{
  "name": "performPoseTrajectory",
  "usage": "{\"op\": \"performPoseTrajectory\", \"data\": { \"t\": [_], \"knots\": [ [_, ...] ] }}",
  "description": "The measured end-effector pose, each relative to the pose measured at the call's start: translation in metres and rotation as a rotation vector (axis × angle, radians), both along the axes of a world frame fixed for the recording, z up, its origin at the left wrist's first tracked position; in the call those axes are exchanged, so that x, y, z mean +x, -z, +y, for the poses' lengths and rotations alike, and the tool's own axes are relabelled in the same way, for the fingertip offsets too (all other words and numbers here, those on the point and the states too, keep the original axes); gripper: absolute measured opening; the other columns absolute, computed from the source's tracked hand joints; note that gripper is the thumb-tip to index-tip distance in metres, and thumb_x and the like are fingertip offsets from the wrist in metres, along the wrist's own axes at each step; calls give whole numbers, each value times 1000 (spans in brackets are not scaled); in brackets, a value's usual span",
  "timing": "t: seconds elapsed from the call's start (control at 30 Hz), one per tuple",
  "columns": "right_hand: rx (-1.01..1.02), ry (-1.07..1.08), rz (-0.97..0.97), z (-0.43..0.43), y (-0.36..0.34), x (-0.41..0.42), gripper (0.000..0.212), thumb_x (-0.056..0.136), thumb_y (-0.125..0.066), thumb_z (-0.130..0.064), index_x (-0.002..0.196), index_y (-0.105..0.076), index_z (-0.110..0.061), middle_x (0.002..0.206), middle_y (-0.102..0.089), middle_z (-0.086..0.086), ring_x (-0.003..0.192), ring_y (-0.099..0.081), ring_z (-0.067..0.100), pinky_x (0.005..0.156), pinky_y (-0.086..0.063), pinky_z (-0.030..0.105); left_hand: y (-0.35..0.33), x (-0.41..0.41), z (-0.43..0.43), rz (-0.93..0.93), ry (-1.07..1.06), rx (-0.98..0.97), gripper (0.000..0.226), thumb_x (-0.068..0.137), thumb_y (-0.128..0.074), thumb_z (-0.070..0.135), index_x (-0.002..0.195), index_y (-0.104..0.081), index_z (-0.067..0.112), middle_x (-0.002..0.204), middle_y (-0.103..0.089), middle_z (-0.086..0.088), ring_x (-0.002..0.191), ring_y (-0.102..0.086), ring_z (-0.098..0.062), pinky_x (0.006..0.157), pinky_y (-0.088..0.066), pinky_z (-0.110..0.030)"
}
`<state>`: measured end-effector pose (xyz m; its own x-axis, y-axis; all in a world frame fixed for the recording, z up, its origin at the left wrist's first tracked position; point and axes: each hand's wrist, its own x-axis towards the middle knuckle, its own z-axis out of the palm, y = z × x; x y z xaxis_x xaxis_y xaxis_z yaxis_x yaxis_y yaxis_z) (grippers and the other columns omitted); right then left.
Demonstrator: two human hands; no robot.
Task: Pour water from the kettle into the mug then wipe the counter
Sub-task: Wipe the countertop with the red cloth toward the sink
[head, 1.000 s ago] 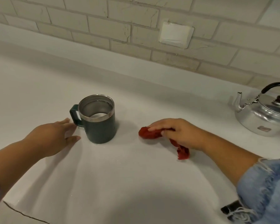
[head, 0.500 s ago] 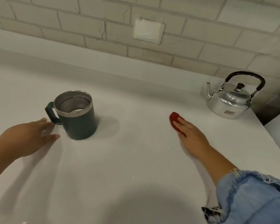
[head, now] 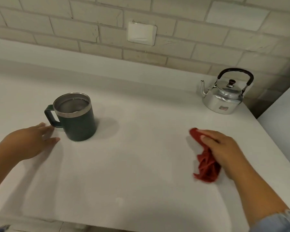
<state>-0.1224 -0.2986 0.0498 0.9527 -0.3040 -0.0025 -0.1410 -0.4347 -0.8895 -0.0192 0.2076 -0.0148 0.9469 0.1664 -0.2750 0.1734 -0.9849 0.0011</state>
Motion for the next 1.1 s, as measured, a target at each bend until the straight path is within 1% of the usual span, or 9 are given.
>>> {"op": "performPoseTrajectory", "data": {
  "t": [0.07,0.2,0.33,0.5,0.6,0.7,0.77,0.93,1.1],
  "knots": [
    [-101,140,150,-31,12,-11,16,88,-62,-27,98,-70,-36,122,-65,-2,109,-60,23,105,-42,41,5,2,4,-6,17,15,70,86,-29,67,147,-25,34,159,-20,2,140,-34,-27,112,-30,-44],
    [-640,85,312,-21,49,-36,54,94,-48,-39,144,-37,-22,155,-27,-4,140,-27,21,117,-18,32,18,7,16,-79,59,37,81,76,-21,75,146,-30,33,154,-31,0,136,-40,-28,108,-36,-46],
    [-731,21,214,57,68,-37,55,100,-31,-31,150,-16,-16,160,-9,1,146,-9,18,118,-7,27,23,12,22,-125,147,45,95,66,-10,77,136,-45,24,131,-51,-4,114,-57,-31,91,-49,-47],
    [-656,-147,172,156,73,-21,59,99,-32,-19,152,-6,-19,161,2,-3,146,1,14,117,5,24,10,4,10,-90,173,116,74,84,-19,67,145,-30,26,151,-36,-1,130,-47,-26,101,-44,-43],
    [-581,-297,23,199,69,-9,55,94,-38,-8,148,-27,-18,158,-17,-1,145,-14,17,117,-10,26,-2,-4,7,-43,255,140,69,89,-19,62,149,-19,27,158,-23,1,139,-36,-23,108,-38,-40],
    [-176,-317,69,222,54,1,46,95,-41,-9,137,-47,-27,146,-41,-6,127,-46,17,112,-31,27,-13,-14,4,-62,273,136,69,90,-20,61,149,-16,26,158,-22,2,138,-38,-22,106,-40,-38],
    [-81,-221,-39,208,42,16,43,90,-45,1,127,-59,-17,135,-53,0,121,-53,20,108,-33,20,-18,-20,0,-82,278,129,68,90,-22,62,149,-16,28,158,-21,4,136,-40,-22,105,-39,-37],
    [-183,193,-53,107,23,65,42,88,-44,-2,124,-61,-14,131,-58,7,115,-56,25,105,-40,35,-22,-26,3,-101,325,106,67,91,-23,60,149,-16,27,156,-25,1,132,-44,-23,102,-42,-36],
    [-556,233,367,62,55,95,51,96,-38,-24,145,-31,-15,149,-36,10,119,-52,34,95,-43,38,-19,-27,10,-117,335,81,67,90,-25,61,149,-18,29,156,-25,5,135,-40,-21,102,-40,-35]
  ]
}}
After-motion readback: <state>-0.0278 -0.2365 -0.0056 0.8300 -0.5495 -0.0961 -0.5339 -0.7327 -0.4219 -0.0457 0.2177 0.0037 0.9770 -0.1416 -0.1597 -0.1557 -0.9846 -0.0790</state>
